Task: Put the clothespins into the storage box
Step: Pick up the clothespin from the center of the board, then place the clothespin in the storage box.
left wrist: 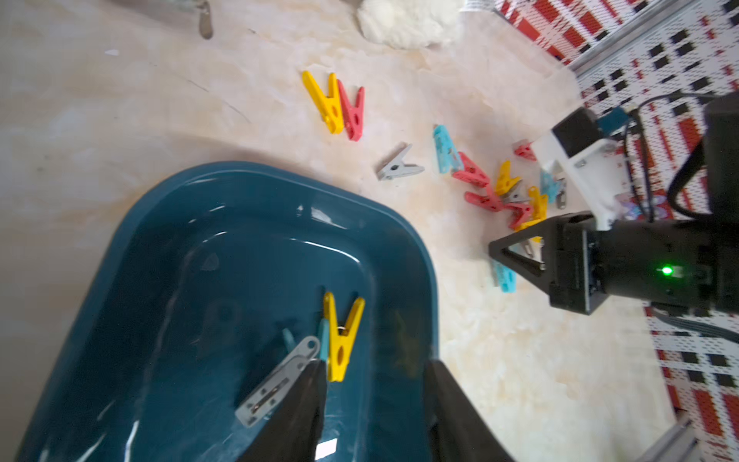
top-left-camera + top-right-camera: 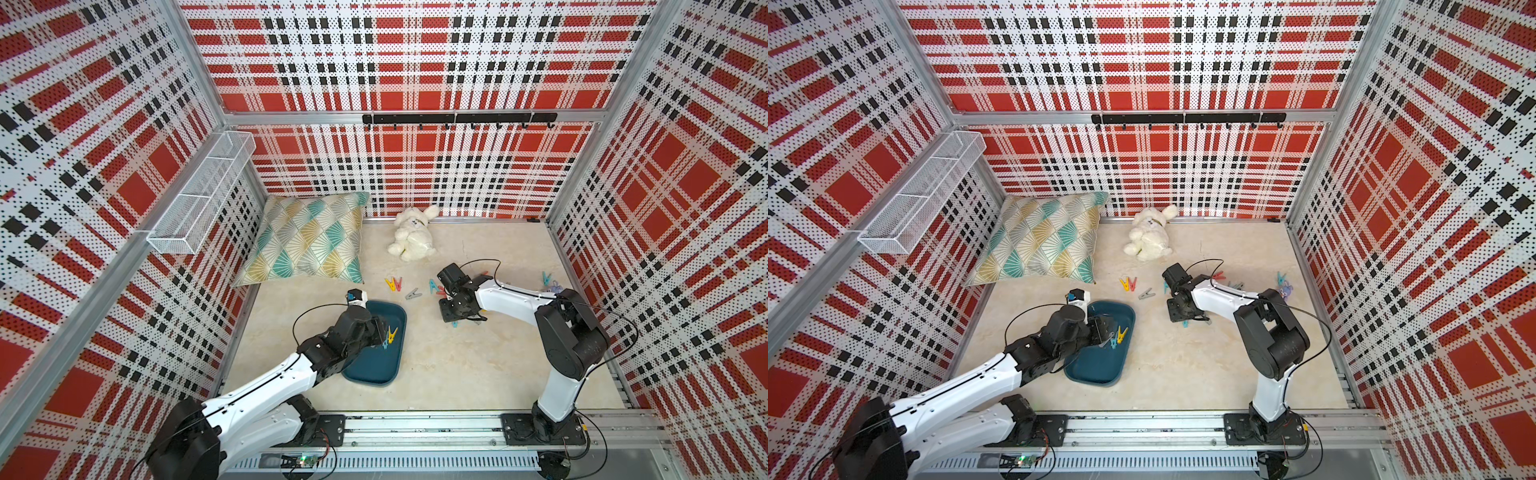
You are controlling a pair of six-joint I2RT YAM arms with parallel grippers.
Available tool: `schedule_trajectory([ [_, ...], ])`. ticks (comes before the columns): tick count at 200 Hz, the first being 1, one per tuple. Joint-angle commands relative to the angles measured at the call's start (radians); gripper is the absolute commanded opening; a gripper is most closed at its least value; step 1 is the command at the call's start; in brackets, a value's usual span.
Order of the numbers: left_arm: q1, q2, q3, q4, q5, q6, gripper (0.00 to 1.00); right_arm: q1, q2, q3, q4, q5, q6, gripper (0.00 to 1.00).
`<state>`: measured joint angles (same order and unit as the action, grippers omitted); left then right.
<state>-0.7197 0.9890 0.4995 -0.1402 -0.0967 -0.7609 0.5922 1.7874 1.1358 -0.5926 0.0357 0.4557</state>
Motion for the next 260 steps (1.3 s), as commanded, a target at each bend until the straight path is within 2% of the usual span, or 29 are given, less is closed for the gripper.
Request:
schedule_trajectory([
  [1, -0.003, 0.0, 0.002, 0.128, 0.079, 0.002, 0.46, -0.008, -0.058, 0.04, 0.03, -0.125, 0.037, 0.0],
  [54, -0.007, 0.077, -0.014, 0.276, 0.172, -0.023, 0.46, -0.008, -0.121, 0.077, 0.072, -0.308, 0.09, 0.0],
  [112, -0.028, 0.13, -0.013, 0.369, 0.217, -0.031, 0.47, -0.003, -0.123, 0.084, 0.177, -0.525, 0.228, 0.0],
  [148, -0.045, 0.158, -0.009, 0.388, 0.219, -0.035, 0.46, 0.013, -0.117, 0.086, 0.22, -0.563, 0.273, 0.0],
  [260, -0.05, 0.209, 0.004, 0.421, 0.199, -0.055, 0.46, 0.094, -0.103, 0.119, 0.244, -0.559, 0.315, 0.0],
])
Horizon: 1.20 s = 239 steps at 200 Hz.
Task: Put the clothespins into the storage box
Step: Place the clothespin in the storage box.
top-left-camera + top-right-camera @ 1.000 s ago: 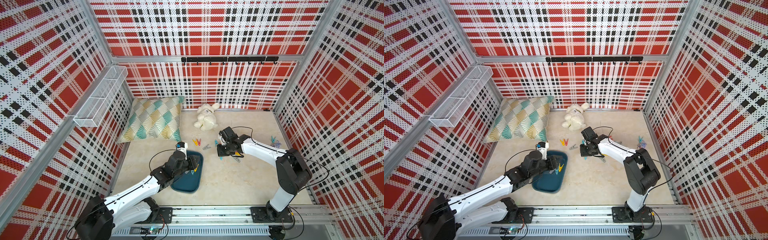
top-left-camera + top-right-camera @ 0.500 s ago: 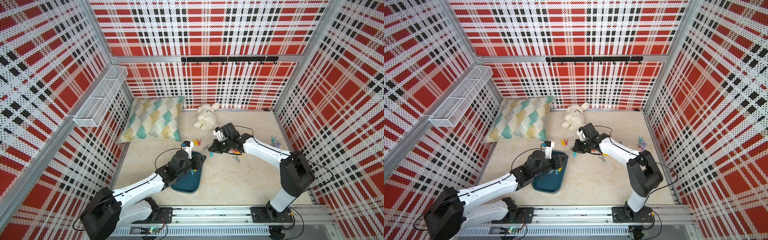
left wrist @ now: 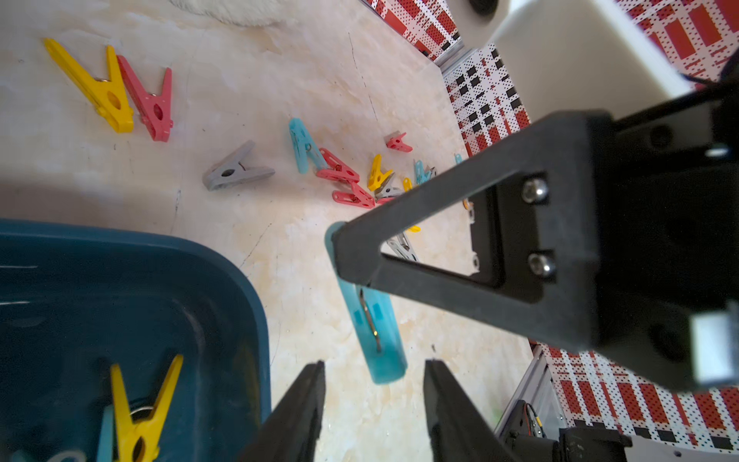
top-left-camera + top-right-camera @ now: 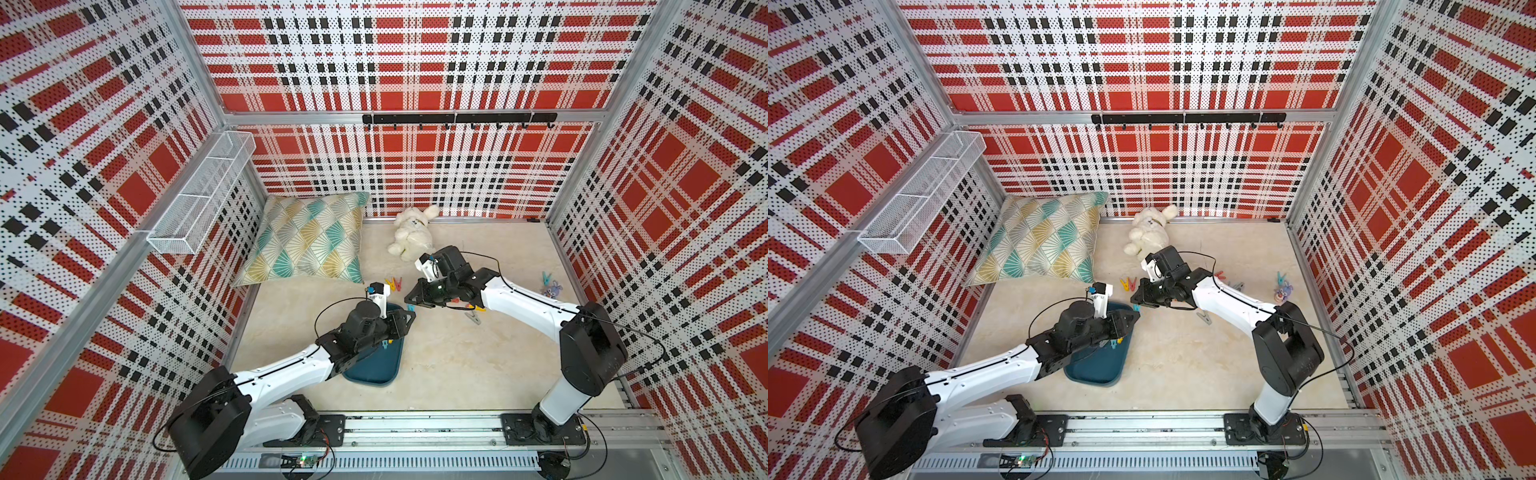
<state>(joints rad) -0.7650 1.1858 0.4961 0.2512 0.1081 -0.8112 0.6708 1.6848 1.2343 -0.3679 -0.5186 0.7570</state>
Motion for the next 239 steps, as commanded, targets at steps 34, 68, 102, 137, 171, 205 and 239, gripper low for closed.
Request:
schedule_trajectory([
  [34, 0.01, -0.001, -0.007, 0.053, -0.006, -0.024, 0.45, 0.035, -0.006, 0.016, 0.024, 0.0, 0.021, 0.0],
  [68, 0.049, -0.027, -0.041, 0.102, 0.028, -0.067, 0.4, 0.045, -0.011, 0.013, 0.034, 0.004, 0.03, 0.0],
  [102, 0.078, -0.041, -0.07, 0.131, 0.064, -0.089, 0.32, 0.053, -0.011, 0.012, 0.04, 0.002, 0.036, 0.0],
  [137, 0.082, -0.053, -0.09, 0.144, 0.077, -0.097, 0.27, 0.055, -0.014, 0.01, 0.047, 0.003, 0.039, 0.0],
  [171, 0.085, -0.058, -0.1, 0.154, 0.088, -0.103, 0.17, 0.055, -0.022, 0.011, 0.052, 0.017, 0.039, 0.1],
  [205, 0.087, -0.058, -0.104, 0.155, 0.1, -0.103, 0.1, 0.055, -0.023, 0.024, 0.048, 0.049, 0.034, 0.22],
  [239, 0.092, -0.059, -0.118, 0.155, 0.111, -0.106, 0.07, 0.054, -0.031, 0.051, 0.012, 0.127, 0.006, 0.36],
])
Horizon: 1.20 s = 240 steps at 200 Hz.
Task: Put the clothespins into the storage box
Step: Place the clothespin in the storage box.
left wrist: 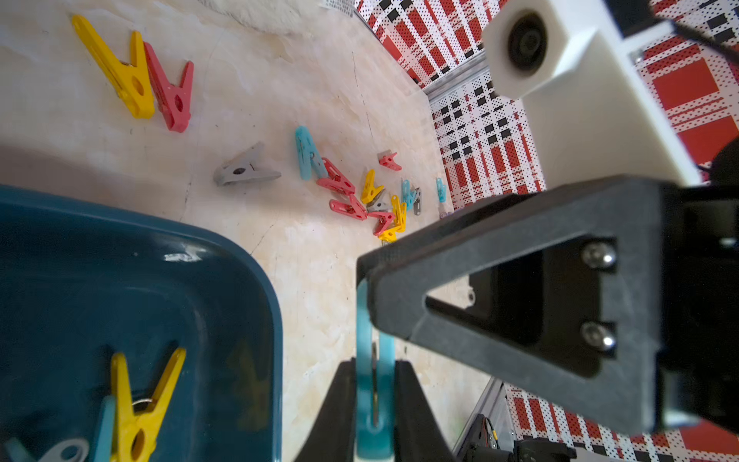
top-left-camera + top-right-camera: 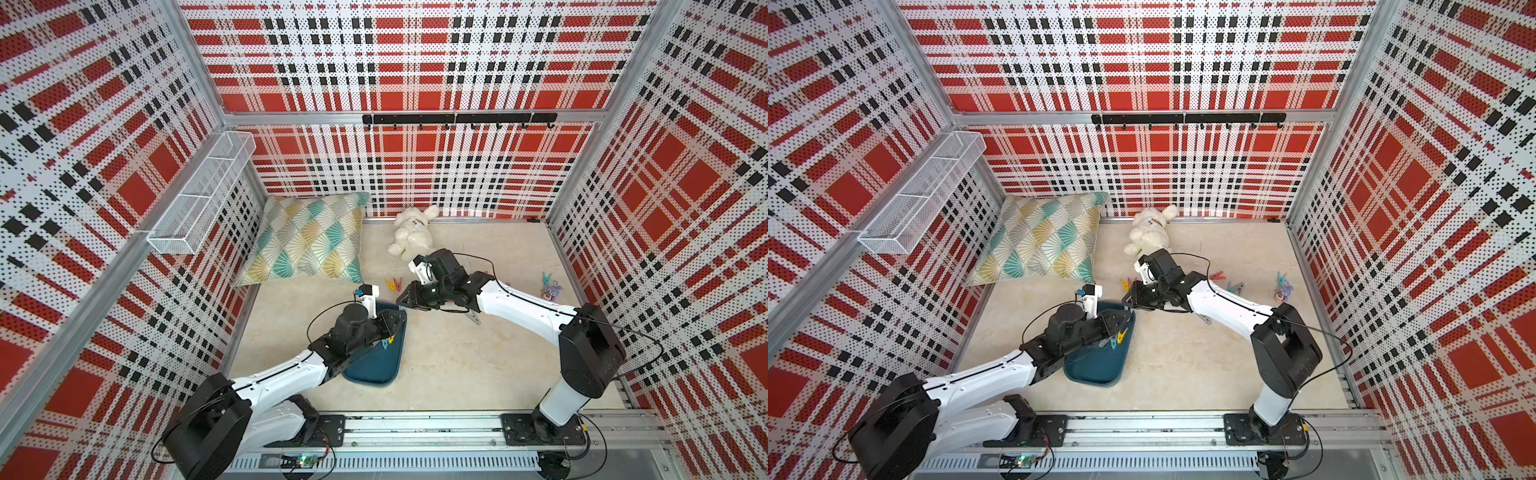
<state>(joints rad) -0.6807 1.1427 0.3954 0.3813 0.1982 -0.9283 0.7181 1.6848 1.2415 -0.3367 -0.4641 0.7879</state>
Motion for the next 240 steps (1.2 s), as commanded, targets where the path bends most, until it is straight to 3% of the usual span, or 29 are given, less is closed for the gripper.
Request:
schedule_trajectory([
  [1, 0.007, -0.016, -0.018, 0.025, 0.021, 0.01, 0.07, 0.007, -0.03, 0.045, -0.021, 0.075, -0.026, 0.36],
  [36, 0.023, -0.035, -0.048, 0.021, 0.033, -0.001, 0.05, -0.001, -0.039, 0.085, -0.089, 0.173, -0.082, 0.4],
  [56, 0.04, -0.053, -0.062, -0.012, 0.036, 0.001, 0.05, -0.011, -0.05, 0.098, -0.138, 0.244, -0.124, 0.37],
  [71, 0.051, -0.07, -0.056, -0.081, 0.02, 0.023, 0.05, -0.014, -0.061, 0.105, -0.179, 0.323, -0.165, 0.41],
  [125, 0.061, -0.109, 0.017, -0.41, -0.109, 0.134, 0.07, -0.034, -0.069, 0.108, -0.332, 0.605, -0.301, 0.4],
  [186, 0.052, -0.073, 0.06, -0.563, -0.223, 0.183, 0.08, -0.137, -0.045, -0.019, -0.37, 0.621, -0.362, 0.41],
  [240, 0.0, -0.013, 0.106, -0.646, -0.336, 0.198, 0.11, -0.157, 0.039, -0.085, -0.385, 0.69, -0.413, 0.41],
])
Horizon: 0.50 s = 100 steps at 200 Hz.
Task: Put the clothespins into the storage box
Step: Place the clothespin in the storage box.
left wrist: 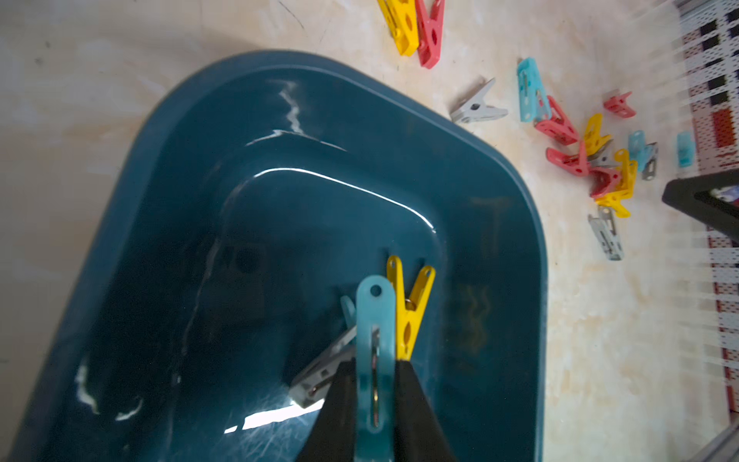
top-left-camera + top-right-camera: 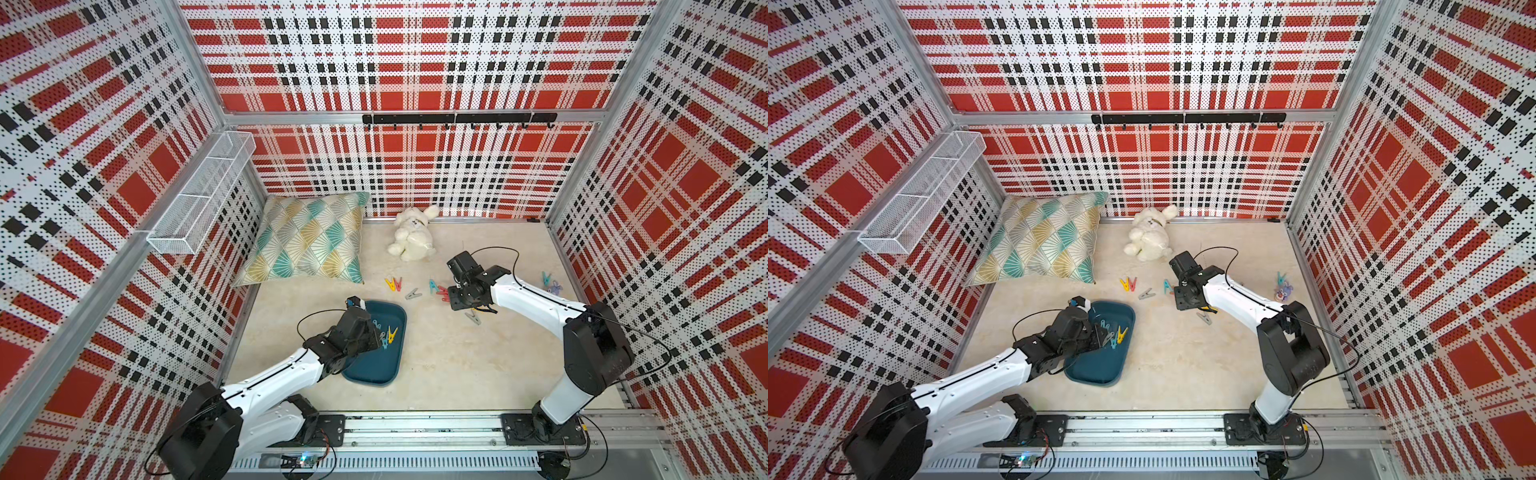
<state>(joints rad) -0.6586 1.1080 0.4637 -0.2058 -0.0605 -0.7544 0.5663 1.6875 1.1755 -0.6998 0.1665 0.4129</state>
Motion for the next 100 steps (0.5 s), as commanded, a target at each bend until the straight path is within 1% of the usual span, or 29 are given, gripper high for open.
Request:
schedule_trajectory([
  [1, -0.023, 0.022, 0.039, -0.061, -0.078, 0.024, 0.11, -0.005, 0.038, -0.019, -0.022, 0.062, -0.039, 0.41],
  [14, -0.033, 0.029, 0.042, -0.071, -0.096, 0.021, 0.12, -0.006, 0.051, -0.023, -0.023, 0.081, -0.045, 0.41],
  [22, -0.038, 0.03, 0.044, -0.075, -0.106, 0.017, 0.15, -0.006, 0.059, -0.025, -0.023, 0.087, -0.049, 0.41],
  [29, -0.041, 0.028, 0.046, -0.076, -0.11, 0.015, 0.21, -0.006, 0.065, -0.025, -0.022, 0.093, -0.052, 0.41],
  [40, -0.044, 0.023, 0.047, -0.078, -0.117, 0.011, 0.34, -0.006, 0.076, -0.025, -0.023, 0.101, -0.058, 0.41],
  [54, -0.045, 0.01, 0.049, -0.078, -0.123, 0.006, 0.41, -0.008, 0.088, -0.024, -0.021, 0.11, -0.064, 0.41],
  [66, -0.044, -0.004, 0.052, -0.078, -0.127, 0.002, 0.42, -0.009, 0.098, -0.022, -0.023, 0.114, -0.071, 0.41],
  [100, -0.041, -0.035, 0.068, -0.077, -0.127, -0.003, 0.43, -0.017, 0.11, -0.029, -0.019, 0.11, -0.081, 0.39],
])
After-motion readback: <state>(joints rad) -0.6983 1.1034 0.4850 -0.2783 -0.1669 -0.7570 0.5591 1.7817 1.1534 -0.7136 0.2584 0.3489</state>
